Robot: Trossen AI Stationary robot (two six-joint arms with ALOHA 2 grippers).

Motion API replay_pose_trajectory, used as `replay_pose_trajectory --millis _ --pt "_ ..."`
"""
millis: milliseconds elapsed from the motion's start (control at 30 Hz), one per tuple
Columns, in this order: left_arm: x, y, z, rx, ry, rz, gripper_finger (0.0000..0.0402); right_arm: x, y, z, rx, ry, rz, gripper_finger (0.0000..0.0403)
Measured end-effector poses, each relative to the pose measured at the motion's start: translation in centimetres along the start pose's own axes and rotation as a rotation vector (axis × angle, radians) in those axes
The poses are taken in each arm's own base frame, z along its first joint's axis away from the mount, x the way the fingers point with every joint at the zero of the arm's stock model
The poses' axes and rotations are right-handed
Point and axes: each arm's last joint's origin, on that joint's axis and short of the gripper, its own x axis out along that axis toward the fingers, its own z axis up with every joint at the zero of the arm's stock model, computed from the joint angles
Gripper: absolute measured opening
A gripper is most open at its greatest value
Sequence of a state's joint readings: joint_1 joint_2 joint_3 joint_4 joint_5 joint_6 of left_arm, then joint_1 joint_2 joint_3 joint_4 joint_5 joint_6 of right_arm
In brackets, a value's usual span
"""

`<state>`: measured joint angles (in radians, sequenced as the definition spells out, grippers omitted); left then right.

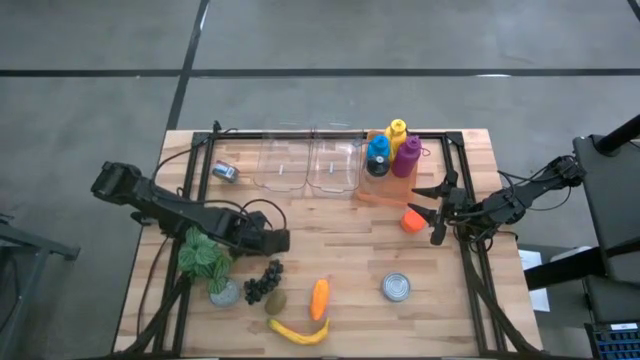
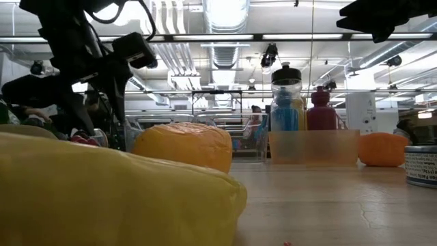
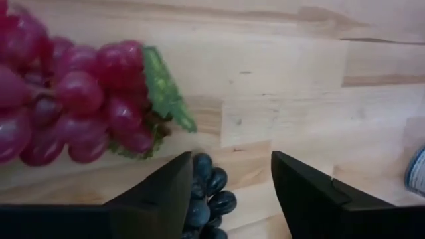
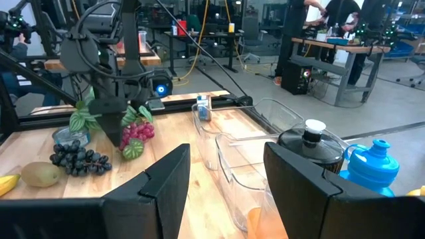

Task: Pick & Place Food Item
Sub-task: Put the red grapes into the right transparent bin

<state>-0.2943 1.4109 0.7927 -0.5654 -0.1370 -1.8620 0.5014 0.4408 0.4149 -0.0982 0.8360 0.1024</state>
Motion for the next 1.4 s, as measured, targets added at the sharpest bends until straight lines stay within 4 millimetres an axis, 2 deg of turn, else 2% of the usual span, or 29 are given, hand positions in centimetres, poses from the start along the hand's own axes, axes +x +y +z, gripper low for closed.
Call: replay_pose_trajectory --millis 300,767,1200,1400 --pt "1.9 0.3 -0.3 -0.008 0.008 0.061 0.0209 0.0 0.0 0.0 0.000 0.000 0.000 0.0190" --pt "2.9 1.1 0.9 0.001 -0.046 0.070 0.0201 0.0 0.0 0.0 -0.001 0.000 0.000 0.0190" --pt "3.1 1.3 1.0 0.013 -0.048 0.073 0.0099 0.0 0.0 0.0 0.000 0.001 0.000 0.0190" --pt "3.1 1.3 1.0 0.013 -0.051 0.073 0.0063 0.0 0.0 0.0 -0.001 0.000 0.000 0.0190"
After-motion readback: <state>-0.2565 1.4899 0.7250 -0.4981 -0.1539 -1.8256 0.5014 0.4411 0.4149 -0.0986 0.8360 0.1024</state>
